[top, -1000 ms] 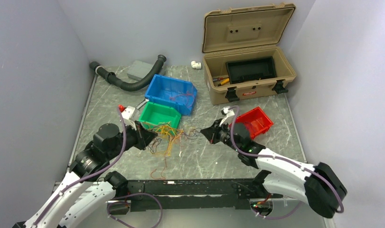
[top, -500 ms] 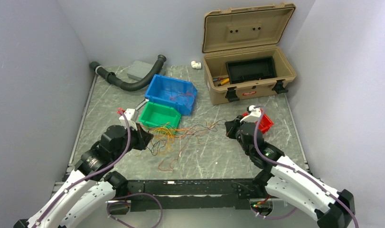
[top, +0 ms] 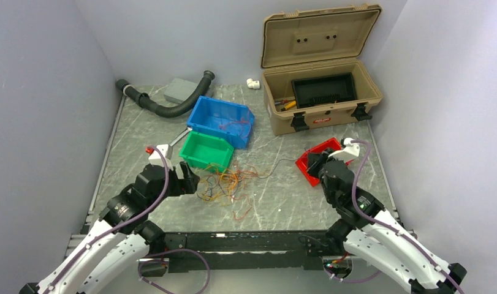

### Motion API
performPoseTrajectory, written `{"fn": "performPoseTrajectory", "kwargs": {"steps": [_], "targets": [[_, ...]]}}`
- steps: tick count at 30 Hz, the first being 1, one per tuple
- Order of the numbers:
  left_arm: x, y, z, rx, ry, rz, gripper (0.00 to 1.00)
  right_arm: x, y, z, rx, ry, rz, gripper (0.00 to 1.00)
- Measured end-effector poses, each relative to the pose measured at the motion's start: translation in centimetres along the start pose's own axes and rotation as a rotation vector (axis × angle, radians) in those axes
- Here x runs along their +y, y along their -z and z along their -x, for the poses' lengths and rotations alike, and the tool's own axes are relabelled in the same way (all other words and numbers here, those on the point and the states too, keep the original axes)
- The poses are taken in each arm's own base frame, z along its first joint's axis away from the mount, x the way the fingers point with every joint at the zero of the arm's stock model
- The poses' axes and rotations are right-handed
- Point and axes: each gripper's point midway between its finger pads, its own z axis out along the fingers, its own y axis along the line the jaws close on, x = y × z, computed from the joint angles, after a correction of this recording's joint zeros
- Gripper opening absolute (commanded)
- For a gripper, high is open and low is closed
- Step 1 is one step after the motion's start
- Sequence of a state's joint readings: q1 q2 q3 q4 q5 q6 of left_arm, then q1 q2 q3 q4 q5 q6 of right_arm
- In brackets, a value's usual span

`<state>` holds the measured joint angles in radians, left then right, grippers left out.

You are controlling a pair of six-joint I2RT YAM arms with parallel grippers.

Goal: Untangle the cables

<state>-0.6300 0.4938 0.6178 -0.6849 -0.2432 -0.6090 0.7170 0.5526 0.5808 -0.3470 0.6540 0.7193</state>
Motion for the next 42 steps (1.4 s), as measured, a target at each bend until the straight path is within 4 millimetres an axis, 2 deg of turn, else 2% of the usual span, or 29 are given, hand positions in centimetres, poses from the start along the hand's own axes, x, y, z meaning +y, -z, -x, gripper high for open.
{"fn": "performPoseTrajectory", "kwargs": {"steps": [3,5,7,10,13,15,18,22,26,28,31,33,35,38,42], "targets": [[-0.3,-0.1,0.0,0.003,-0.015,-0.015,0.99,0.4,-0.2,-0.7,0.037,0.041,0.02,0.0],[-0.9,-0.3,-0.2,0.02,-0.037,-0.048,0.96,1.0,-0.2,-1.1,0.065,0.072,0.046,0.0],[-1.9,-0.6,-0.3,0.038,-0.064,-0.094,0.96,2.2,-0.1,-1.2,0.094,0.105,0.093,0.0],[-3.9,-1.5,-0.7,0.067,-0.133,-0.177,0.98,5.2,0.4,-0.3,0.134,0.152,0.203,0.0],[-6.8,-2.2,-1.2,0.079,-0.222,-0.284,0.99,9.0,1.2,2.2,0.128,0.17,0.322,0.0],[-8.8,-2.7,-1.3,0.067,-0.266,-0.362,0.99,11.6,1.9,4.5,0.104,0.175,0.397,0.0],[-11.7,-3.3,-0.5,-0.017,-0.319,-0.476,0.99,14.8,2.9,7.8,0.057,0.171,0.488,0.0],[-14.3,-4.4,0.9,-0.133,-0.368,-0.568,0.99,17.6,4.2,10.9,0.01,0.161,0.576,0.0],[-17.2,-7.0,1.8,-0.167,-0.399,-0.62,0.98,19.8,5.1,13.2,-0.026,0.148,0.636,0.0],[-18.6,-8.4,1.9,-0.157,-0.407,-0.64,0.93,20.7,5.4,14.5,-0.049,0.141,0.657,0.0],[-20.5,-10.4,2.0,-0.146,-0.394,-0.666,0.75,22.0,6.2,16.6,-0.09,0.138,0.69,0.0],[-20.9,-12.0,1.6,-0.114,-0.37,-0.64,0.63,22.5,6.9,18.1,-0.125,0.134,0.704,0.0],[-20.4,-13.6,0.7,-0.069,-0.343,-0.582,0.56,22.7,7.7,20.0,-0.171,0.129,0.705,0.0],[-18.1,-15.2,-1.2,-0.01,-0.303,-0.477,0.54,22.4,9.2,23.1,-0.26,0.121,0.69,0.0],[-13.6,-15.6,-5.1,0.065,-0.268,-0.359,0.53,20.1,11.0,26.6,-0.382,0.106,0.616,0.0]]}}
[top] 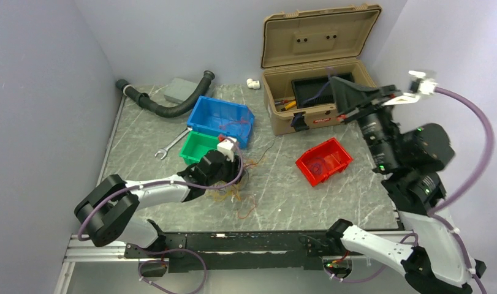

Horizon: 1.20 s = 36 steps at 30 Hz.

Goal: Untangle the cables

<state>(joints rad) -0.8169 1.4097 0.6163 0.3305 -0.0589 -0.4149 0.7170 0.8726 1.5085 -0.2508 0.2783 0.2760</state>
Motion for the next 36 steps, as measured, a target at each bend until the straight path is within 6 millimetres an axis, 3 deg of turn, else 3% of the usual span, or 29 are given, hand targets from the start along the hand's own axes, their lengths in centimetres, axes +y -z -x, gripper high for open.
{"fn": "performPoseTrajectory", "kwargs": {"steps": [3,6,10,13,15,17,21,23,25,26,27,29,30,32,36], "targets": [[1.7,1.1,-2.5,0.05,0.025,0.054,0.51,-1.4,1.2,2.5,-0.069,0.028,-0.074,0.0],[1.7,1.5,-2.1,0.036,0.026,0.057,0.47,-2.4,2.0,5.0,-0.129,0.04,-0.133,0.0],[1.6,1.5,-1.9,0.038,0.025,0.059,0.44,-3.5,2.4,4.9,-0.122,0.052,-0.191,0.0],[1.7,1.8,-2.2,0.051,0.024,0.063,0.44,-4.2,2.4,3.1,-0.068,0.068,-0.219,0.0],[1.7,2.4,-2.0,0.043,0.024,0.06,0.43,-4.9,2.5,0.6,-0.006,0.071,-0.234,0.0],[1.7,3.5,-1.7,0.028,0.022,0.054,0.39,-5.6,2.8,-3.6,0.098,0.074,-0.24,0.0],[1.1,5.4,0.0,-0.026,0.0,0.025,0.3,-7.3,4.2,-14.7,0.38,0.093,-0.242,0.0],[0.9,5.9,0.5,-0.034,-0.025,0.014,0.32,-8.8,6.1,-21.0,0.569,0.11,-0.271,0.0],[0.9,6.0,0.3,-0.014,-0.059,0.012,0.35,-9.9,7.8,-25.7,0.721,0.124,-0.295,0.02],[1.0,6.0,0.2,-0.003,-0.074,0.013,0.36,-10.4,9.0,-27.8,0.795,0.131,-0.306,0.08],[1.1,6.1,0.0,0.008,-0.089,0.016,0.37,-10.9,10.0,-29.2,0.85,0.136,-0.316,0.22],[1.3,6.1,-0.2,0.017,-0.113,0.019,0.4,-11.6,11.7,-30.8,0.928,0.142,-0.344,0.63],[1.4,6.1,-0.3,0.019,-0.125,0.02,0.4,-11.8,12.2,-31.1,0.948,0.143,-0.356,0.73],[1.5,6.1,-0.2,0.016,-0.151,0.02,0.43,-12.0,12.3,-31.4,0.965,0.149,-0.368,0.8],[1.6,6.3,0.0,-0.016,-0.192,0.01,0.45,-11.7,11.9,-32.8,1.008,0.168,-0.332,0.8]]}}
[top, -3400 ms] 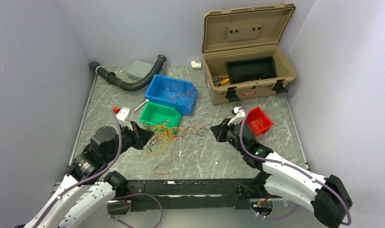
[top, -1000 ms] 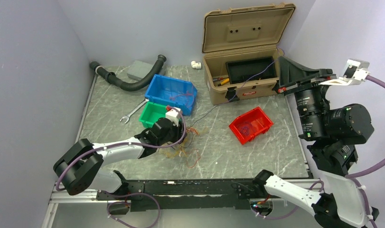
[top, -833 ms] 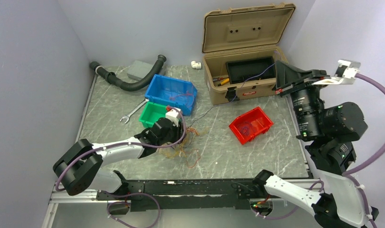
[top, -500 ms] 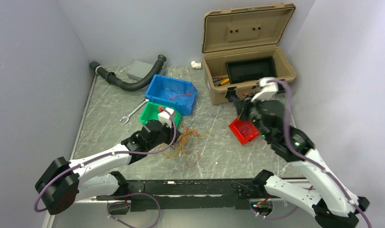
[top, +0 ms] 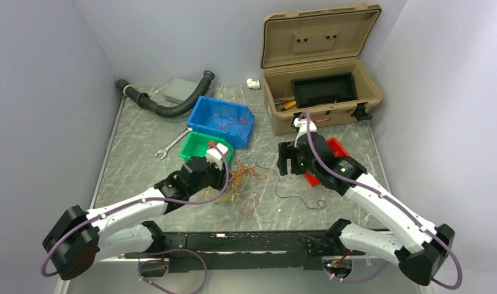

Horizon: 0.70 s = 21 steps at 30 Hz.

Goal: Untangle the cables

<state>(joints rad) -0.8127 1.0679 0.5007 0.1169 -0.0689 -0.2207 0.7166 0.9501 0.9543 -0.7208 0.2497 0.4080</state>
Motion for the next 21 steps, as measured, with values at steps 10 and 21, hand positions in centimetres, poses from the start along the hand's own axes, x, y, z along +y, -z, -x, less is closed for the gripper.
{"fn": "performPoseTrajectory", "kwargs": {"steps": [10,21], "targets": [[0.4,1.1,0.1,-0.094,-0.028,-0.011,0.52,5.7,-7.4,-2.0,0.157,-0.001,0.177,0.83],[1.2,2.4,1.9,-0.204,-0.013,0.027,0.55,7.1,-9.0,-2.8,0.117,-0.727,0.092,0.75]]}}
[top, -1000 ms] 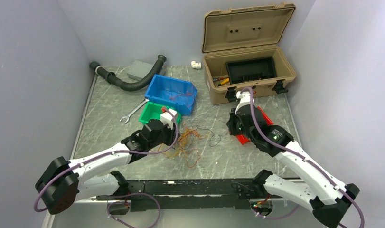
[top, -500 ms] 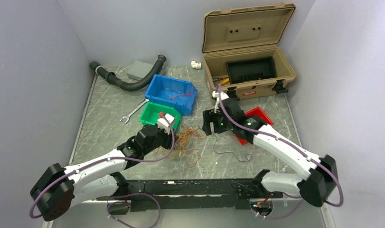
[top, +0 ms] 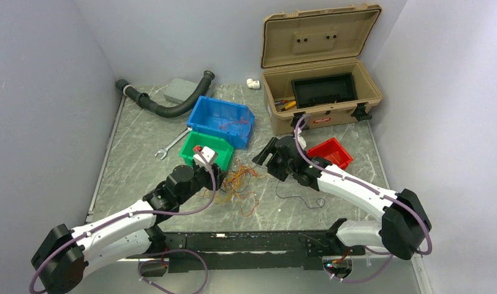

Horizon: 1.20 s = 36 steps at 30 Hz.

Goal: Untangle the cables

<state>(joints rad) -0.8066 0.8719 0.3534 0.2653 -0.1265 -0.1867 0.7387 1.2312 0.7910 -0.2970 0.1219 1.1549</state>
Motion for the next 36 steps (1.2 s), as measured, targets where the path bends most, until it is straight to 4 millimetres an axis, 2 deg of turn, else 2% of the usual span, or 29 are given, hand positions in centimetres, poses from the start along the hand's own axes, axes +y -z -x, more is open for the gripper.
{"fn": "performPoseTrajectory", "kwargs": {"steps": [5,9,11,13,15,19,20,27,30,36], "targets": [[0.4,0.2,0.5,-0.018,0.003,0.021,0.55,0.8,-1.5,0.1,-0.018,-0.161,0.022,0.69],[0.8,0.5,0.7,-0.025,0.004,0.046,0.55,0.9,-3.6,-0.6,0.006,-0.214,0.015,0.61],[1.0,0.6,0.7,-0.028,0.004,0.056,0.56,0.5,-4.6,-1.3,0.033,-0.227,-0.004,0.48],[1.1,0.7,0.9,-0.034,0.005,0.062,0.56,0.2,-5.2,-2.0,0.059,-0.235,-0.017,0.28],[1.3,0.9,1.0,-0.04,0.006,0.068,0.57,0.1,-5.4,-2.3,0.067,-0.247,-0.022,0.18],[1.3,1.1,0.8,-0.039,0.005,0.069,0.6,0.5,-5.0,-2.1,0.057,-0.239,-0.019,0.06],[1.3,1.1,0.6,-0.037,0.004,0.064,0.62,0.6,-4.8,-1.9,0.049,-0.232,-0.02,0.0],[-0.2,0.5,-0.5,0.004,-0.013,-0.024,0.81,3.1,-1.9,0.5,-0.023,-0.165,0.056,0.0],[-1.2,0.0,-1.6,0.044,-0.02,-0.08,0.83,4.3,-1.1,0.9,-0.033,-0.107,0.094,0.0],[-2.8,-1.2,-3.5,0.139,-0.022,-0.165,0.82,7.4,0.3,-0.2,-0.008,0.032,0.165,0.0]]}}
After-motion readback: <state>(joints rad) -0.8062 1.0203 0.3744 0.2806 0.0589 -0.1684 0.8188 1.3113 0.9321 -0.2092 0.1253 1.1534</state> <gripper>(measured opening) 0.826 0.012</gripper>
